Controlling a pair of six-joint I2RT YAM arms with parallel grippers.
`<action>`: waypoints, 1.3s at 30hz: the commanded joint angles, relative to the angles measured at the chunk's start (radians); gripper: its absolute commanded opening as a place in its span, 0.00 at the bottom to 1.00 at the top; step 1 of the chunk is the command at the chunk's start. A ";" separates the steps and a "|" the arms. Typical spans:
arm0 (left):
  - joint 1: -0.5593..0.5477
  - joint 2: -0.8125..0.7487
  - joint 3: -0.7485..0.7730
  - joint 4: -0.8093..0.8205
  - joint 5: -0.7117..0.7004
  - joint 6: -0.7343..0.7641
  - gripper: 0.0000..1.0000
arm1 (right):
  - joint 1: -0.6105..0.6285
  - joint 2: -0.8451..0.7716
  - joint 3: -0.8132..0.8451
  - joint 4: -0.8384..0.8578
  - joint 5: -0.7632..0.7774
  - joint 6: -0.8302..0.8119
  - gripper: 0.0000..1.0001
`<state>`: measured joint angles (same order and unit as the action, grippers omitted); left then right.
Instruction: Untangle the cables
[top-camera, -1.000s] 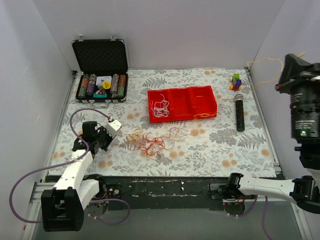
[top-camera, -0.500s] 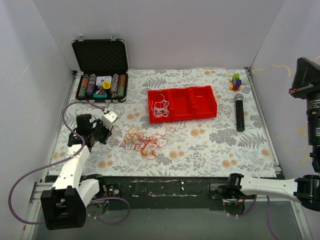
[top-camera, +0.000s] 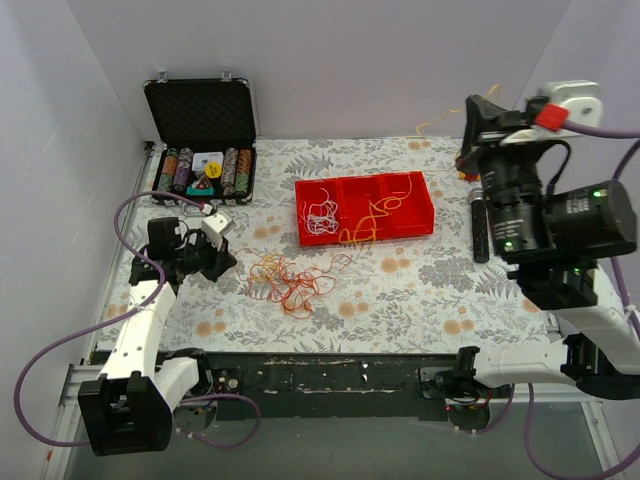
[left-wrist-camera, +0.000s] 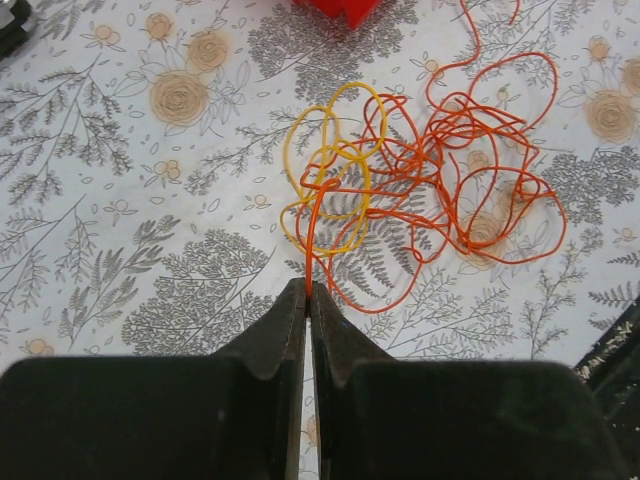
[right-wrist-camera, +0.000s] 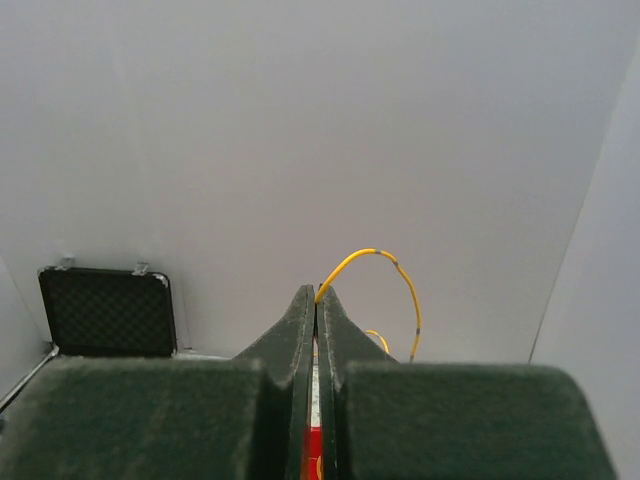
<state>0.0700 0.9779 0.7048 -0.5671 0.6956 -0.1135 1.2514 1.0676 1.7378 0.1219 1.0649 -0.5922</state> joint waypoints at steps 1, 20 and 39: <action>0.005 -0.025 0.045 -0.048 0.082 -0.018 0.00 | 0.000 0.084 0.037 0.107 -0.063 -0.052 0.01; 0.005 -0.088 0.004 -0.108 0.104 0.060 0.00 | -0.409 0.347 0.118 -0.117 -0.483 0.411 0.01; 0.005 -0.051 0.010 -0.076 0.101 0.035 0.00 | -0.538 0.446 0.151 -0.182 -0.588 0.505 0.01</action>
<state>0.0700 0.9287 0.7074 -0.6510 0.7780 -0.0784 0.7330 1.4990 1.8385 -0.0750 0.5003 -0.1120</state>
